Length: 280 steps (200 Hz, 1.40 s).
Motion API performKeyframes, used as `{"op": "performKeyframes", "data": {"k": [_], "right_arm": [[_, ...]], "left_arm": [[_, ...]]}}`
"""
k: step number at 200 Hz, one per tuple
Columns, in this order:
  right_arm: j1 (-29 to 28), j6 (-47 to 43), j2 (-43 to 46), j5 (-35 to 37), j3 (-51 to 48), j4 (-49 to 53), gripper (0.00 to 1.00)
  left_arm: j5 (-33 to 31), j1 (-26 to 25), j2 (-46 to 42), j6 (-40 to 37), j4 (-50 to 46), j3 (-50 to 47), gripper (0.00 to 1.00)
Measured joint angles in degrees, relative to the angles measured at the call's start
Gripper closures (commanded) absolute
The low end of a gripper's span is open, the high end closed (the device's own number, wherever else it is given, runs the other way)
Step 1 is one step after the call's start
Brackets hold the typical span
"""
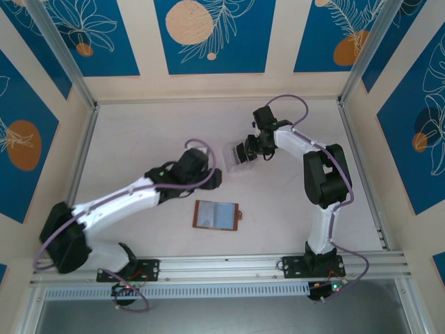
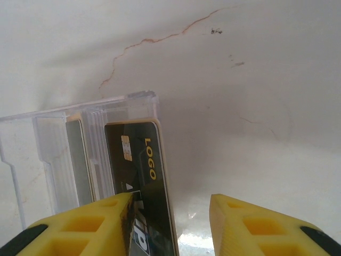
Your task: Put the credit cards into the card holder
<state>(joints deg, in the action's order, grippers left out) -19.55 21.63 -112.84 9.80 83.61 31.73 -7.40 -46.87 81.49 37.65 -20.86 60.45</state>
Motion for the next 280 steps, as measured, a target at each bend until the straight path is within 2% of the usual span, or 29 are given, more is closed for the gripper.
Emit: {"op": "performKeyframes", "data": {"k": [43, 72, 96, 179, 280], "right_arm": [[-0.22, 0.0, -0.26, 0.0, 0.0, -0.04, 0.57], [-0.22, 0.0, -0.26, 0.0, 0.0, -0.02, 0.57], [-0.22, -0.02, -0.26, 0.02, 0.02, -0.02, 0.57], [-0.22, -0.04, -0.74, 0.02, 0.76, 0.55, 0.58], [-0.35, -0.24, -0.68, 1.33, 1.14, 0.9, 0.6]], "left_arm": [[9.2, 5.55, 22.01, -2.64, 2.62, 17.16, 0.37], [10.38, 7.06, 32.24, -4.02, 1.64, 25.42, 0.41], [10.12, 7.28, 36.76, -5.18, -0.02, 28.74, 0.44], [6.4, 7.39, 38.62, -6.08, -1.38, 28.96, 0.53], [3.93, 7.37, 39.01, -6.14, 0.79, 28.11, 0.59]]}}
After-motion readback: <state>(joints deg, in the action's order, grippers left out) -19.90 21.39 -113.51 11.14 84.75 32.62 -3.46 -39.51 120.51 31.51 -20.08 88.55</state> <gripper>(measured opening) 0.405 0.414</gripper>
